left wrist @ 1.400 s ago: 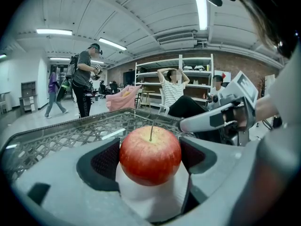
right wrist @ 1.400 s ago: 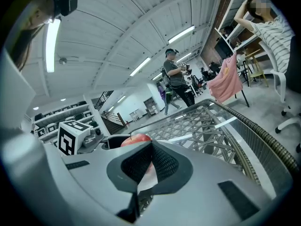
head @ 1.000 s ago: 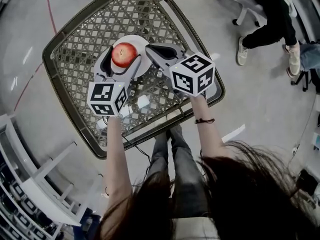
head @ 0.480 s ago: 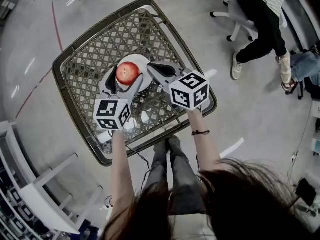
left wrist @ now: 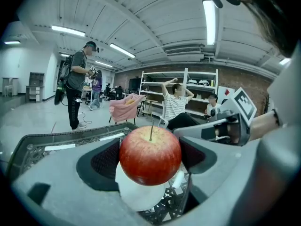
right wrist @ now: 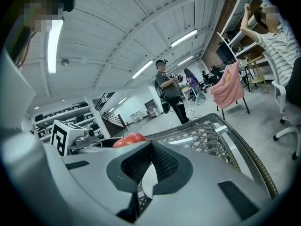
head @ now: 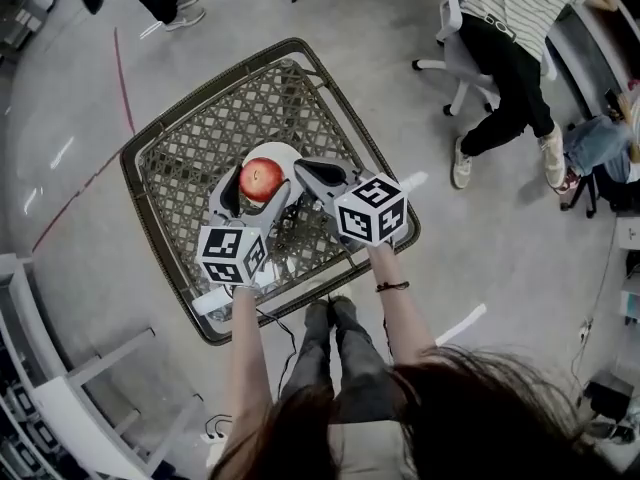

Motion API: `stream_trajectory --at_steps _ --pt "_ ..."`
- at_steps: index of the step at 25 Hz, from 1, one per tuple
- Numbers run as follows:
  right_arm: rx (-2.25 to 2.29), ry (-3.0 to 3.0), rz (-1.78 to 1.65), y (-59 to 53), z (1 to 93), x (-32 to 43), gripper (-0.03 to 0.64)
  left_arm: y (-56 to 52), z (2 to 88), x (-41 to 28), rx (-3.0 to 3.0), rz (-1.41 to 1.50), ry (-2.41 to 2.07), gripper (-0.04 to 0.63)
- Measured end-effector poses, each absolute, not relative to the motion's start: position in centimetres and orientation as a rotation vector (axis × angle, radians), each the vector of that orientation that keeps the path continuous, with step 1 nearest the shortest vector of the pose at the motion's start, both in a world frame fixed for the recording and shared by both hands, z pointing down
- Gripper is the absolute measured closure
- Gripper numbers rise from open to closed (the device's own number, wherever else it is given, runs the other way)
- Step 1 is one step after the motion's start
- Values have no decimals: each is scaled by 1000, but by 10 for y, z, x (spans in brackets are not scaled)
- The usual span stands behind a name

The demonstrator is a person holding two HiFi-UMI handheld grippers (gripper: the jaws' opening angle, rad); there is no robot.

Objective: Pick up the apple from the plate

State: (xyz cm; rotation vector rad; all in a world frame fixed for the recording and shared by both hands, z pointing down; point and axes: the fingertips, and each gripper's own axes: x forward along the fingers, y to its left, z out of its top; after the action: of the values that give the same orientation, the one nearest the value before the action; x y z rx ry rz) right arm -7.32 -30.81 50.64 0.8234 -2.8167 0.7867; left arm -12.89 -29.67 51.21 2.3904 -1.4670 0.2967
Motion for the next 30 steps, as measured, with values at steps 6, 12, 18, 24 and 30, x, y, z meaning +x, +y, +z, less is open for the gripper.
stream_trajectory --at_steps 6,12,18,24,30 --pt "836 -2827 802 -300 495 -66 607 -285 498 -124 2387 276 -1471 199" --pt "843 -2841 799 -289 478 -62 607 -269 479 -124 2381 251 -1483 199" --pt "797 -2861 756 -283 459 -70 607 -260 460 -128 2388 234 -1497 199" --pt "773 -2889 730 -272 439 -75 607 -248 444 -134 2402 234 -1507 199" --pt "764 -2914 707 -260 421 -75 607 -235 422 -139 2417 202 -1522 199"
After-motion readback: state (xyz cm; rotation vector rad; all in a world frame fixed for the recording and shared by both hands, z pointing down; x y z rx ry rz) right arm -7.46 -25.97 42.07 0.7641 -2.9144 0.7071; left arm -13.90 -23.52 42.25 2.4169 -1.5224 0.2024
